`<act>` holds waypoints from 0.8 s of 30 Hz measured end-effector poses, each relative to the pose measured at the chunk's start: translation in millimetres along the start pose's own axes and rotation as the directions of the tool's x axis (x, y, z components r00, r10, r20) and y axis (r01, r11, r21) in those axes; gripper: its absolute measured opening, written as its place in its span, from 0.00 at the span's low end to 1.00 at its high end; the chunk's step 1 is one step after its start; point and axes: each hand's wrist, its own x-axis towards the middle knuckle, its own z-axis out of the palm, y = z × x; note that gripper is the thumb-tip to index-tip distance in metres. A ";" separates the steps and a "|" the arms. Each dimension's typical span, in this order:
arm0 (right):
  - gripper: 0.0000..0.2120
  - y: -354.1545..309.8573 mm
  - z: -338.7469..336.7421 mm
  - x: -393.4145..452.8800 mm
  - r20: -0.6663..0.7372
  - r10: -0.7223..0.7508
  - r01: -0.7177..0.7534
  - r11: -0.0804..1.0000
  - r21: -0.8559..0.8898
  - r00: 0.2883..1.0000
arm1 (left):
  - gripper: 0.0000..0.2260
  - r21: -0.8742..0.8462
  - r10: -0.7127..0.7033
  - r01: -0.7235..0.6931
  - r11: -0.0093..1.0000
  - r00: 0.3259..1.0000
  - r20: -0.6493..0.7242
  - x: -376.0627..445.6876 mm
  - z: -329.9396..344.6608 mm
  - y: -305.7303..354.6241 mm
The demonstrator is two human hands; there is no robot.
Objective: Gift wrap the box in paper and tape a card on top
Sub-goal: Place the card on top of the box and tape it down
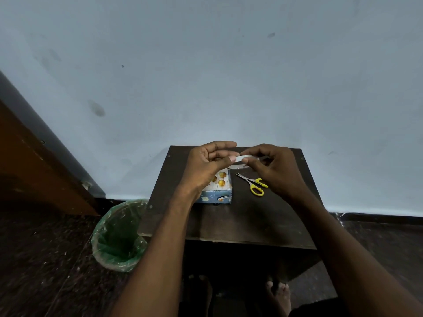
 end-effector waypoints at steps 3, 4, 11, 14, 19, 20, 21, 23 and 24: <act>0.04 0.0 -0.3 1.9 0.017 -0.010 0.010 1.000 0.002 1.000 | 0.10 -0.012 -0.044 0.043 0.999 0.999 -0.018 -0.2 0.0 -1.9; 0.04 0.0 -0.7 2.7 0.028 -0.006 0.006 1.000 0.006 1.000 | 0.09 -0.029 -0.063 0.062 0.998 0.998 -0.018 -0.2 -0.5 -2.2; 0.06 1.1 -2.7 4.3 0.052 -0.022 0.023 1.000 -0.007 0.998 | 0.08 -0.074 -0.116 0.114 0.991 0.993 -0.018 -1.3 6.0 0.9; 0.09 0.6 0.1 2.9 0.078 -0.032 0.031 0.999 0.014 0.996 | 0.07 -0.089 -0.132 0.129 0.988 0.991 -0.026 -2.1 5.7 1.0; 0.13 -1.0 6.2 0.6 0.086 -0.050 0.050 0.999 -0.006 0.995 | 0.07 -0.070 -0.111 0.105 0.992 0.989 -0.095 -2.2 6.2 -0.6; 0.12 -0.5 7.6 0.2 0.088 -0.057 0.059 0.998 -0.027 0.995 | 0.06 -0.057 -0.091 0.085 0.995 0.990 -0.110 -1.6 5.5 -2.0; 0.12 -0.2 8.8 -0.3 0.090 -0.058 0.062 0.997 -0.040 0.994 | 0.06 -0.036 -0.063 0.059 0.998 0.990 -0.123 -1.4 5.1 -3.2; 0.12 0.2 10.2 -0.6 0.078 -0.050 0.056 0.996 -0.072 0.996 | 0.05 -0.012 -0.004 0.002 1.000 0.991 -0.137 -0.7 6.5 -4.7; 0.12 0.3 10.5 -0.5 0.063 -0.052 0.058 0.994 -0.093 0.997 | 0.05 -0.024 0.013 -0.017 1.000 0.990 -0.140 -0.3 8.4 -5.0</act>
